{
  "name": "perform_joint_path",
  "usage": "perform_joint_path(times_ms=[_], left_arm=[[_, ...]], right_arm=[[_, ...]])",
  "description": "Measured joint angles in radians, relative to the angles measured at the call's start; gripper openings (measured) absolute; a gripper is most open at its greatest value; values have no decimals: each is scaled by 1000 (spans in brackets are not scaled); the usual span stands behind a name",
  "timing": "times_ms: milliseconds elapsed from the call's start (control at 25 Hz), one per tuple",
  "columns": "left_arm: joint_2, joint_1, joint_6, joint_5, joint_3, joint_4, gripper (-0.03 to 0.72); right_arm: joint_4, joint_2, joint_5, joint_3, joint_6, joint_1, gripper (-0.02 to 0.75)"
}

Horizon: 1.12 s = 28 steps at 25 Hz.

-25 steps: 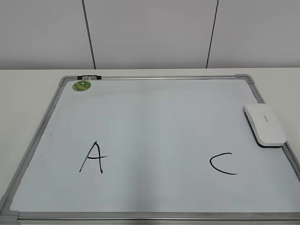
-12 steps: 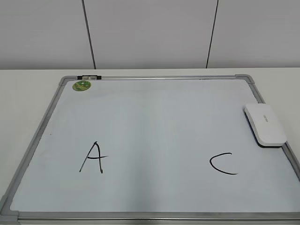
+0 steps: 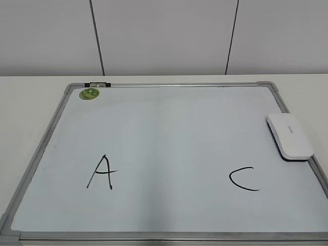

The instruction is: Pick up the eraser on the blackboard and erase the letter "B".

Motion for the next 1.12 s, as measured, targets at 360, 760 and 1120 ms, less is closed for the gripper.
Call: perform_joint_path(times_ms=[360,760,1120], left_arm=[[-145,4,0,10,1,2,472],[-145,4,0,10,1,2,451],[-145,4,0,11,1,2,446]], right_arm=[[-4,-78,2,0,0,-1,574],[-4,-78,3,0,0,-4,574],[-4,-78,3,0,0,-4,574]])
